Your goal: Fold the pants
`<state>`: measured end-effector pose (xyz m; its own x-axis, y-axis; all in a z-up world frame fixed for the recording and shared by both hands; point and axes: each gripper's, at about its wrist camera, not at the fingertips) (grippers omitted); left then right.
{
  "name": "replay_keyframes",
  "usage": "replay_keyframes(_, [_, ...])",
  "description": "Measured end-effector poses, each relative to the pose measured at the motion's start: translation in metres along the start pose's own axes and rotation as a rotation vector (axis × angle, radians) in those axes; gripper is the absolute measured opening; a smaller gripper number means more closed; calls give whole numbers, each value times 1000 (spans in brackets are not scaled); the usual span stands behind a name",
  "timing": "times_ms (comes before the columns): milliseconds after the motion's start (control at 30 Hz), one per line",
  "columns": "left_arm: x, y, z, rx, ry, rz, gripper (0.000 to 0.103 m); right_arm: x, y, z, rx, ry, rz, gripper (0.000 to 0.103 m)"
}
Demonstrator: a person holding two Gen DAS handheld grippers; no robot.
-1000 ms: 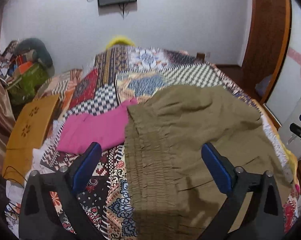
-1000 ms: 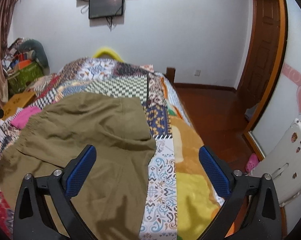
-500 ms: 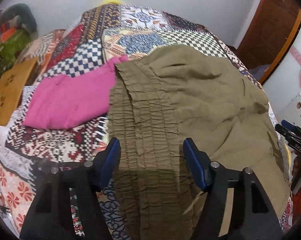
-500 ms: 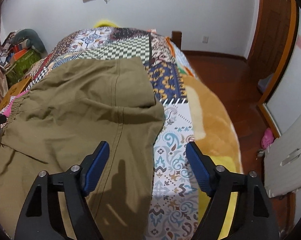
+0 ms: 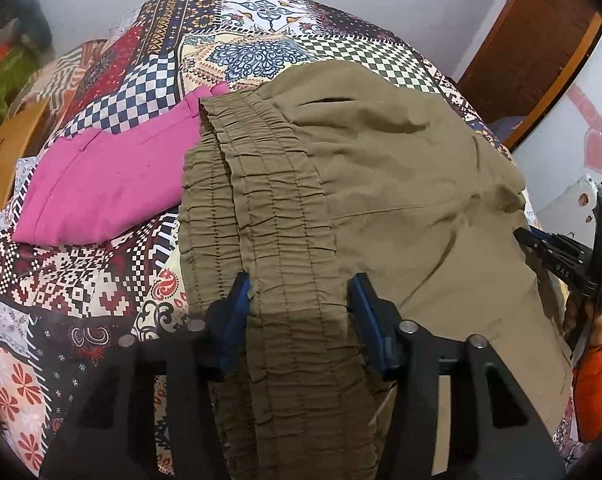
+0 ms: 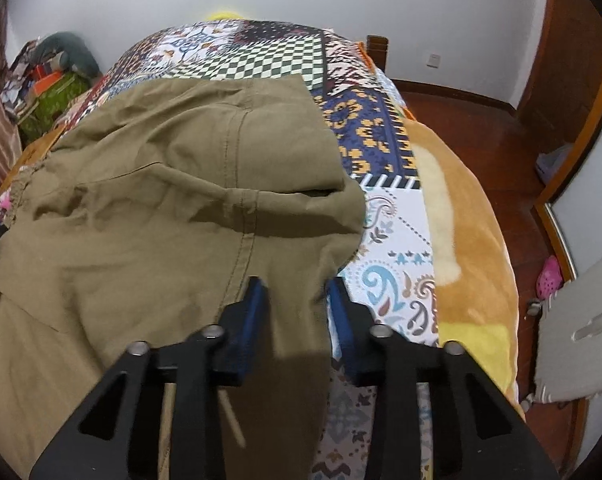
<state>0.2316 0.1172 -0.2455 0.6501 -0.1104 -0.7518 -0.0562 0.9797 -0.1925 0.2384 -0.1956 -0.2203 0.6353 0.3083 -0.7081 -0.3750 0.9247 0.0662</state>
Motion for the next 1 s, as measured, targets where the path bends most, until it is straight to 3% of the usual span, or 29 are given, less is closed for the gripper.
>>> replay_keyframes(267, [-4,7,-3,8,-20,51,47,-6,-3,-3,9,-7,25,8])
replay_keyframes(600, [-17,6,5,-8,-14,77,51,-15,0,-2,36,3,32,9])
replay_keyframes(700, [-25,8,16,-15,-44,91,59,-23,-1,5,33,-15,26,14])
replay_keyframes(833, [-25,15,35,-57,-58,56,64,-32,-5,21,32,-74,22,40])
replay_keyframes(1000, [-9,15,58,-37,-49,53,65,-26,-10,45,26,-129,-3,44])
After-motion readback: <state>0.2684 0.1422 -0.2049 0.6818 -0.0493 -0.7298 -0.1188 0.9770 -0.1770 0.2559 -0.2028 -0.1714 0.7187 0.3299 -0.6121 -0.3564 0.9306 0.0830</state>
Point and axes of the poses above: each gripper's, at about its wrist camera, not at the fingertips, and x roughly the way its jaws point, y to its left, z to its top, and after that the axes turned 12 degrees about -y, right-handed
